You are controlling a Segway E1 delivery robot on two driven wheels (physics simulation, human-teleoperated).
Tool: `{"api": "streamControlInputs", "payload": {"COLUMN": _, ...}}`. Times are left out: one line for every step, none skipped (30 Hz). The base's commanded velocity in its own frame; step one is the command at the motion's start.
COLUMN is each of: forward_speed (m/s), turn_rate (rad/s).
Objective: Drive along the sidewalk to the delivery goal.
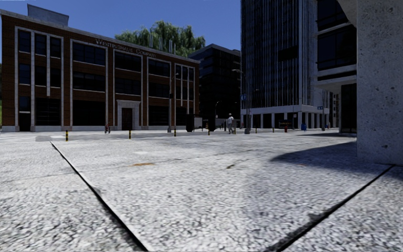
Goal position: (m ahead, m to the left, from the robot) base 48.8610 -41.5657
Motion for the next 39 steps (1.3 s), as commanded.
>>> {"api": "streamControlInputs", "payload": {"forward_speed": 2.00, "turn_rate": 0.00}}
{"api": "streamControlInputs", "payload": {"forward_speed": 2.00, "turn_rate": 0.00}}
{"api": "streamControlInputs", "payload": {"forward_speed": 2.00, "turn_rate": 0.00}}
{"api": "streamControlInputs", "payload": {"forward_speed": 2.00, "turn_rate": 0.00}}
{"api": "streamControlInputs", "payload": {"forward_speed": 2.00, "turn_rate": 0.00}}
{"api": "streamControlInputs", "payload": {"forward_speed": 2.00, "turn_rate": 0.00}}
{"api": "streamControlInputs", "payload": {"forward_speed": 2.00, "turn_rate": 0.00}}
{"api": "streamControlInputs", "payload": {"forward_speed": 2.00, "turn_rate": 0.00}}
{"api": "streamControlInputs", "payload": {"forward_speed": 2.00, "turn_rate": 0.00}}
{"api": "streamControlInputs", "payload": {"forward_speed": 2.00, "turn_rate": -0.26}}
{"api": "streamControlInputs", "payload": {"forward_speed": 2.00, "turn_rate": -0.42}}
{"api": "streamControlInputs", "payload": {"forward_speed": 2.00, "turn_rate": -0.42}}
{"api": "streamControlInputs", "payload": {"forward_speed": 2.00, "turn_rate": -0.47}}
{"api": "streamControlInputs", "payload": {"forward_speed": 2.00, "turn_rate": -0.47}}
{"api": "streamControlInputs", "payload": {"forward_speed": 2.00, "turn_rate": -0.47}}
{"api": "streamControlInputs", "payload": {"forward_speed": 2.00, "turn_rate": -0.47}}
{"api": "streamControlInputs", "payload": {"forward_speed": 2.00, "turn_rate": -0.47}}
{"api": "streamControlInputs", "payload": {"forward_speed": 2.00, "turn_rate": -0.48}}
{"api": "streamControlInputs", "payload": {"forward_speed": 2.00, "turn_rate": -0.48}}
{"api": "streamControlInputs", "payload": {"forward_speed": 2.00, "turn_rate": -0.48}}
{"api": "streamControlInputs", "payload": {"forward_speed": 2.00, "turn_rate": -0.45}}
{"api": "streamControlInputs", "payload": {"forward_speed": 2.00, "turn_rate": -0.43}}
{"api": "streamControlInputs", "payload": {"forward_speed": 2.00, "turn_rate": -0.43}}
{"api": "streamControlInputs", "payload": {"forward_speed": 2.00, "turn_rate": -0.43}}
{"api": "streamControlInputs", "payload": {"forward_speed": 2.00, "turn_rate": -0.42}}
{"api": "streamControlInputs", "payload": {"forward_speed": 2.00, "turn_rate": -0.42}}
{"api": "streamControlInputs", "payload": {"forward_speed": 2.00, "turn_rate": -0.42}}
{"api": "streamControlInputs", "payload": {"forward_speed": 2.00, "turn_rate": -0.42}}
{"api": "streamControlInputs", "payload": {"forward_speed": 2.00, "turn_rate": -0.25}}
{"api": "streamControlInputs", "payload": {"forward_speed": 2.00, "turn_rate": -0.03}}
{"api": "streamControlInputs", "payload": {"forward_speed": 2.00, "turn_rate": -0.03}}
{"api": "streamControlInputs", "payload": {"forward_speed": 2.00, "turn_rate": 0.00}}
{"api": "streamControlInputs", "payload": {"forward_speed": 2.00, "turn_rate": 0.00}}
{"api": "streamControlInputs", "payload": {"forward_speed": 2.00, "turn_rate": 0.00}}
{"api": "streamControlInputs", "payload": {"forward_speed": 2.00, "turn_rate": 0.00}}
{"api": "streamControlInputs", "payload": {"forward_speed": 2.00, "turn_rate": 0.00}}
{"api": "streamControlInputs", "payload": {"forward_speed": 2.00, "turn_rate": 0.00}}
{"api": "streamControlInputs", "payload": {"forward_speed": 2.00, "turn_rate": 0.00}}
{"api": "streamControlInputs", "payload": {"forward_speed": 2.00, "turn_rate": 0.00}}
